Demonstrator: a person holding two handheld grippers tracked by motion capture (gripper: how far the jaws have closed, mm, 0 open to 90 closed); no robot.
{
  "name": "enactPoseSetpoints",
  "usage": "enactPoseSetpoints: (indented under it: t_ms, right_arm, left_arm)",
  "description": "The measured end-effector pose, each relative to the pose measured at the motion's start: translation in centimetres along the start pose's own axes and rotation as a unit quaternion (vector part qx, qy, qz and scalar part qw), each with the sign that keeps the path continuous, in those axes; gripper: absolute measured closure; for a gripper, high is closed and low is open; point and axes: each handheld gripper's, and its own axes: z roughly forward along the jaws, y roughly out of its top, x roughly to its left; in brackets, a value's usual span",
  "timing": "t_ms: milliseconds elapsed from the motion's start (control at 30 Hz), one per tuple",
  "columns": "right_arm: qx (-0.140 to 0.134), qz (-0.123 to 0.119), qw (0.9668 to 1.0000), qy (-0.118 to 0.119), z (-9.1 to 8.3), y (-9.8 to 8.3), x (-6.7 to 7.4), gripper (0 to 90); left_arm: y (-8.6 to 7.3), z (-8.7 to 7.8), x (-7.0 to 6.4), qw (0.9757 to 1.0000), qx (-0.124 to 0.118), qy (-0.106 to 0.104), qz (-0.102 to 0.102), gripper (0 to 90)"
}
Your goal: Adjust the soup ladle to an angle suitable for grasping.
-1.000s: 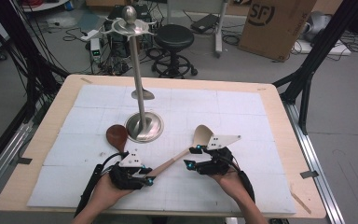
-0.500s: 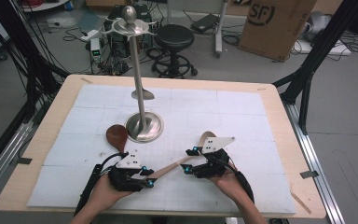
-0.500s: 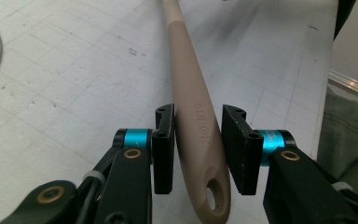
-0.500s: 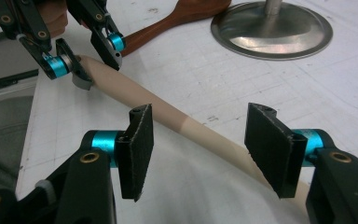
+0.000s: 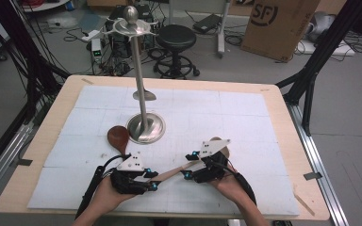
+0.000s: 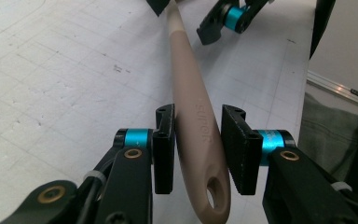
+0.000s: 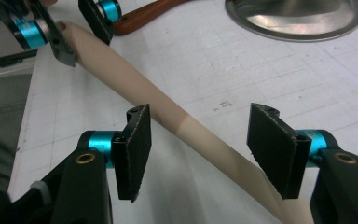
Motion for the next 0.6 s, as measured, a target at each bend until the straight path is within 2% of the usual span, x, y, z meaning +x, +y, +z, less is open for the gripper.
enactPoseSetpoints:
  t_ms: [167, 267, 433, 600]
  right_arm:
    - [0.015, -0.006, 0.9999, 0.003, 0.43, -0.04, 0.22, 39.0]
    - [0.016, -0.012, 0.9998, -0.001, 0.61, -0.04, 0.21, 39.1]
    - [0.019, -0.006, 0.9998, 0.000, 0.71, -0.03, 0.28, 39.0]
    - [0.023, -0.016, 0.9996, -0.002, 0.77, 0.07, 0.40, 39.1]
  left_arm:
    - [0.11, -0.04, -0.09, 1.0000, -0.003, -0.001, 0.000, 66.8]
    - [0.12, -0.05, -0.10, 1.0000, -0.003, 0.000, 0.001, 66.8]
    - [0.17, -0.08, -0.05, 1.0000, -0.003, 0.003, 0.001, 67.0]
    - [0.20, -0.11, 0.02, 1.0000, -0.006, 0.002, -0.001, 67.1]
